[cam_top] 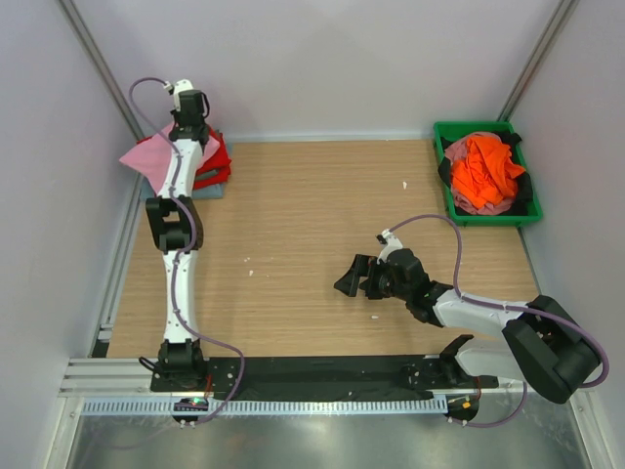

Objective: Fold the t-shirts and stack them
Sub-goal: Neatly place the folded tshirt to the corner, then reset both grippers

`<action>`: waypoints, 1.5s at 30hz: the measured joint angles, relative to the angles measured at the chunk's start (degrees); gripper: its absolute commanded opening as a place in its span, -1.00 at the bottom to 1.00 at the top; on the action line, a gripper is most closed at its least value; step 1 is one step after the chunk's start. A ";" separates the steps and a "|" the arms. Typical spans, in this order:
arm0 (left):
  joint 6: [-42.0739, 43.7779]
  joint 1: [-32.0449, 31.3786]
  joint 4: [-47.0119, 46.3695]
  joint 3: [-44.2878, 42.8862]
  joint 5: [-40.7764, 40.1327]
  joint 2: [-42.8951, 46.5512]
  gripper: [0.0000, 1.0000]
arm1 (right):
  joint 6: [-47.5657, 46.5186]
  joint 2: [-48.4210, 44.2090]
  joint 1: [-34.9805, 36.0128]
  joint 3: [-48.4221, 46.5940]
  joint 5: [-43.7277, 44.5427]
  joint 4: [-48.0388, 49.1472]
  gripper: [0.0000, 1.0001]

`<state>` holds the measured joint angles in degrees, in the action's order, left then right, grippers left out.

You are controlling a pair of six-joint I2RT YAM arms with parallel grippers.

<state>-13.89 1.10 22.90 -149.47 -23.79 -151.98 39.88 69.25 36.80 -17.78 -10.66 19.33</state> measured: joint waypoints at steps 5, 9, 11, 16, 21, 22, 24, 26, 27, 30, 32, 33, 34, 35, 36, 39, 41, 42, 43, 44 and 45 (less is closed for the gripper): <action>1.60 -1.14 -1.20 0.00 1.11 -0.02 -1.00 | 0.00 0.00 0.00 0.00 0.00 0.00 0.99; 2.67 -2.16 -2.21 0.00 2.27 -0.02 -1.00 | 0.00 0.00 0.00 0.00 0.00 0.00 0.99; 3.17 -2.56 -2.82 0.00 2.62 -0.02 -1.00 | 0.00 0.00 0.00 0.00 0.00 0.00 0.99; 3.93 -2.97 -3.41 0.00 3.13 -0.02 -1.00 | 0.00 0.00 0.00 0.00 0.00 0.00 0.99; 4.11 -2.99 -3.52 0.00 3.96 -0.02 -1.00 | 0.00 0.00 0.00 0.00 0.00 0.00 1.00; 4.11 -3.02 -3.61 0.00 4.04 -0.02 -1.00 | 0.00 0.04 0.00 0.00 0.00 0.00 0.99; 4.09 -3.10 -3.87 0.00 4.35 -0.02 -1.00 | 0.00 0.15 0.00 0.00 0.00 -0.04 0.99; 4.20 -3.17 -3.96 0.00 4.52 -0.04 -0.60 | 0.00 0.15 0.00 0.00 0.00 -0.02 0.99; 4.46 -3.23 -4.00 0.02 4.59 -0.04 -0.31 | 0.00 0.15 0.00 0.00 0.00 -0.04 1.00; 4.37 -3.61 -4.52 0.39 4.83 -0.02 0.46 | 0.02 0.15 0.00 0.00 0.02 -0.02 1.00; 4.48 -4.11 -4.98 1.07 4.66 0.09 0.66 | 0.02 0.15 0.00 0.00 0.02 -0.02 0.99; 4.59 -4.44 -5.09 1.57 4.59 0.24 0.77 | 0.02 0.15 0.00 0.00 0.02 -0.02 0.99; 4.85 -4.79 -5.07 2.05 4.42 0.50 0.81 | 0.00 0.15 0.00 0.00 0.02 -0.02 1.00; 5.03 -5.20 -5.05 2.67 4.28 0.87 0.85 | 0.02 0.15 0.00 0.00 0.02 -0.02 1.00; 5.25 -5.68 -4.98 3.17 4.22 1.44 0.92 | 0.02 0.15 0.00 0.00 0.02 -0.02 0.99; 5.68 -7.58 -4.83 4.46 3.72 4.17 0.99 | 0.02 0.15 0.00 0.00 0.04 -0.02 0.99; 6.32 -9.57 -4.83 4.83 3.13 6.97 0.99 | 0.04 0.15 0.00 0.00 0.07 -0.02 0.99; 6.93 -10.88 -4.83 4.98 2.69 8.76 1.00 | 0.07 0.15 0.00 0.00 0.07 -0.02 0.99; 7.15 -12.02 -4.87 5.22 2.29 10.36 0.99 | 0.09 0.15 0.00 0.00 0.11 -0.02 0.99; 7.74 -13.62 -4.87 5.62 1.88 12.48 0.99 | 0.13 0.15 0.00 0.00 0.13 -0.02 1.00; 8.46 -15.50 -5.01 5.92 1.46 14.82 0.99 | 0.17 0.15 0.00 0.00 0.17 -0.02 1.00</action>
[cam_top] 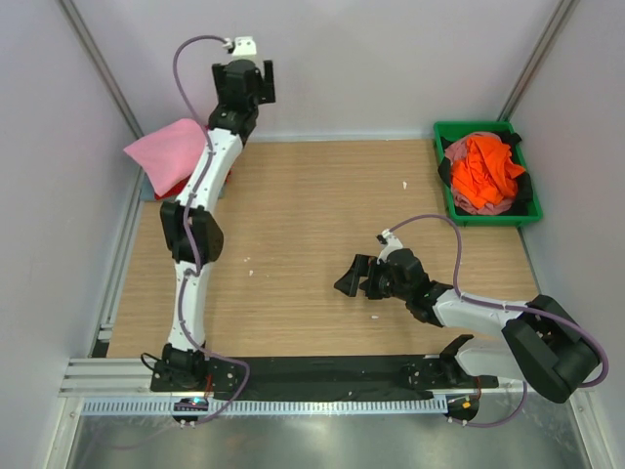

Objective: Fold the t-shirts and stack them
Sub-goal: Reset both grippers

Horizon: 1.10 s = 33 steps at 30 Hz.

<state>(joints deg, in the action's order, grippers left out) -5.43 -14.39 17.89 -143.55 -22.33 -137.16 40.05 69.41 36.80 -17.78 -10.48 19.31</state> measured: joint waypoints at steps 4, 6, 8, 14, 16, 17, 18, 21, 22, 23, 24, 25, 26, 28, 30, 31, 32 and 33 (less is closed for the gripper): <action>1.77 -9.64 -0.63 4.76 -1.77 11.61 1.00 | 0.17 -0.04 0.00 0.00 0.17 -0.02 0.99; 1.73 -15.45 -0.85 10.01 -2.14 18.29 0.99 | 0.39 -0.07 0.00 0.00 0.50 -0.02 1.00; 1.18 -20.68 0.48 14.34 -1.81 23.61 0.99 | 0.57 -0.13 0.00 0.00 0.83 -0.09 0.99; -4.79 -34.91 9.77 34.49 2.05 37.83 0.99 | 1.09 -2.34 0.02 0.33 2.34 -0.72 1.00; -7.32 -37.79 11.52 45.24 2.43 42.34 0.99 | 1.22 -3.13 0.07 0.57 2.64 -0.98 1.00; -8.68 -39.15 13.90 51.04 2.69 44.81 1.00 | 1.33 -3.54 0.11 0.76 2.89 -1.14 0.99; -10.16 -40.28 14.95 57.57 2.95 47.45 0.99 | 1.55 -3.87 0.13 0.85 3.04 -1.40 0.99; -13.44 -41.35 19.76 74.31 2.54 56.04 1.00 | 1.95 -4.07 0.24 0.87 3.54 -1.70 0.99; -14.01 -41.22 20.98 77.85 2.12 58.73 0.99 | 2.03 -4.11 0.28 0.87 3.58 -1.81 1.00; -14.56 -40.96 22.53 81.59 1.40 62.55 0.99 | 2.12 -4.13 0.28 0.87 3.69 -1.84 0.99; -15.02 -40.83 23.41 84.72 0.55 67.17 0.99 | 2.19 -4.17 0.28 0.87 3.76 -1.81 0.99; -15.19 -40.61 23.76 87.56 -0.57 72.76 0.99 | 2.19 -4.22 0.28 0.87 3.82 -1.81 0.99; -15.28 -40.57 23.96 88.96 -1.57 76.85 0.99 | 2.21 -4.28 0.31 0.87 3.89 -1.84 0.99; -15.17 -40.59 21.73 92.61 -6.14 88.04 1.00 | 2.38 -4.59 0.35 0.87 4.24 -2.05 0.99; -15.08 -40.59 19.74 95.78 -11.28 97.66 0.99 | 2.64 -5.07 0.39 0.87 4.94 -2.64 0.99; -14.84 -40.59 18.64 97.07 -14.27 101.98 0.99 | 2.86 -5.25 0.39 0.87 5.31 -2.99 0.99; -14.51 -40.59 17.94 97.85 -16.79 105.26 0.99 | 3.10 -5.29 0.39 0.87 5.70 -3.30 0.99; -13.60 -40.48 16.76 98.60 -19.26 108.02 0.99 | 3.37 -5.29 0.39 0.87 6.03 -3.69 1.00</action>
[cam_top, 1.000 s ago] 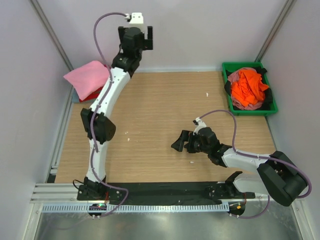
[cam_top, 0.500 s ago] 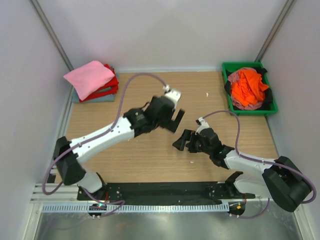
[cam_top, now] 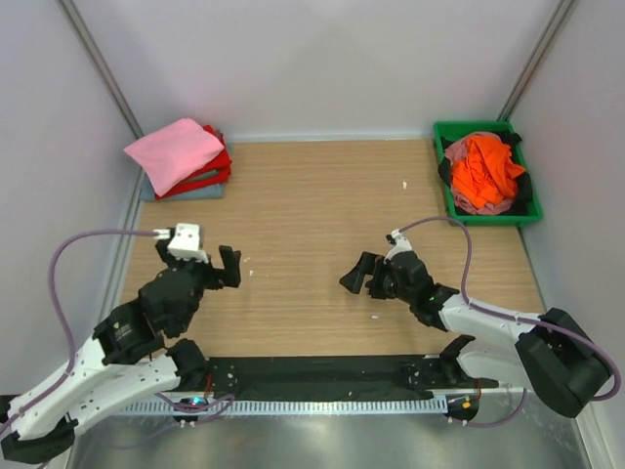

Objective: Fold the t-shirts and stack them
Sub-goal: Reset both grippers

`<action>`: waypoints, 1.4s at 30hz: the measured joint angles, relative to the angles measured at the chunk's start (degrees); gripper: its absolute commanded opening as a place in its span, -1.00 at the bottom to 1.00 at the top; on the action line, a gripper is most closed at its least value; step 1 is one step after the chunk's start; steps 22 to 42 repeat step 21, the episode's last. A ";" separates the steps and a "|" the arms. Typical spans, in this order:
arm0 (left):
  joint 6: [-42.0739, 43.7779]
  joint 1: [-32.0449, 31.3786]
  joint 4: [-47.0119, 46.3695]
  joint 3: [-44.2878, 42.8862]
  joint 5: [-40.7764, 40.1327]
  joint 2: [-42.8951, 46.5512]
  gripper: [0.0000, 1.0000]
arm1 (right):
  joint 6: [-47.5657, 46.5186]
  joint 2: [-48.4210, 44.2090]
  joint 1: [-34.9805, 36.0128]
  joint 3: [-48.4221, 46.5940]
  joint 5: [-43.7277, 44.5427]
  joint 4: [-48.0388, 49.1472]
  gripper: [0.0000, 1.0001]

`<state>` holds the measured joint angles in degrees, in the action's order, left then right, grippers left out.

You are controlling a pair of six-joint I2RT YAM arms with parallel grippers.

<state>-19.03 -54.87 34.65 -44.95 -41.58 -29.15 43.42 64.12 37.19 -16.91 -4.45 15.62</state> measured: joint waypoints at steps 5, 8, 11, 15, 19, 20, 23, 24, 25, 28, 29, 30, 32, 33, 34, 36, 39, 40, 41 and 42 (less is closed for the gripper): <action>3.30 0.07 -3.89 4.76 -6.29 6.40 1.00 | 0.74 0.04 0.00 0.00 1.51 -1.66 0.99; 4.15 0.07 -3.52 5.11 -6.45 5.64 0.99 | 1.01 0.42 0.00 -0.04 2.03 -2.36 0.99; 4.50 0.07 -3.41 5.11 -6.97 4.26 0.99 | 1.46 1.18 0.00 -0.39 2.38 -2.95 0.99; 4.22 0.09 -1.97 4.61 -7.26 0.42 0.99 | 1.86 1.84 0.00 -0.92 2.43 -3.19 0.99; 3.30 0.09 0.15 3.65 -7.26 -3.48 0.99 | 1.84 3.45 0.00 -1.97 2.16 -2.95 1.00; 3.04 0.09 0.48 3.61 -7.26 -3.85 0.99 | 1.86 3.80 0.00 -2.19 2.03 -2.89 1.00; 2.86 0.09 0.83 3.61 -7.26 -4.04 0.99 | 1.86 4.04 0.00 -2.32 1.92 -2.80 0.99; 2.86 0.09 0.83 3.61 -7.26 -4.04 0.99 | 1.86 4.04 0.00 -2.32 1.92 -2.80 0.99; 2.86 0.09 0.83 3.61 -7.26 -4.04 0.99 | 1.86 4.04 0.00 -2.32 1.92 -2.80 0.99; 2.86 0.09 0.83 3.61 -7.26 -4.04 0.99 | 1.86 4.04 0.00 -2.32 1.92 -2.80 0.99; 2.86 0.09 0.83 3.61 -7.26 -4.04 0.99 | 1.86 4.04 0.00 -2.32 1.92 -2.80 0.99; 2.86 0.09 0.83 3.61 -7.26 -4.04 0.99 | 1.86 4.04 0.00 -2.32 1.92 -2.80 0.99; 2.86 0.09 0.83 3.61 -7.26 -4.04 0.99 | 1.86 4.04 0.00 -2.32 1.92 -2.80 0.99; 2.86 0.09 0.83 3.61 -7.26 -4.04 0.99 | 1.86 4.04 0.00 -2.32 1.92 -2.80 0.99; 2.86 0.09 0.83 3.61 -7.26 -4.04 0.99 | 1.86 4.04 0.00 -2.32 1.92 -2.80 0.99; 2.86 0.09 0.83 3.61 -7.26 -4.04 0.99 | 1.86 4.04 0.00 -2.32 1.92 -2.80 0.99; 2.86 0.09 0.83 3.61 -7.26 -4.04 0.99 | 1.86 4.04 0.00 -2.32 1.92 -2.80 0.99; 2.86 0.09 0.83 3.61 -7.26 -4.04 0.99 | 1.86 4.04 0.00 -2.32 1.92 -2.80 0.99; 2.86 0.09 0.83 3.61 -7.26 -4.04 0.99 | 1.86 4.04 0.00 -2.32 1.92 -2.80 0.99; 2.86 0.09 0.83 3.61 -7.26 -4.04 0.99 | 1.86 4.04 0.00 -2.32 1.92 -2.80 0.99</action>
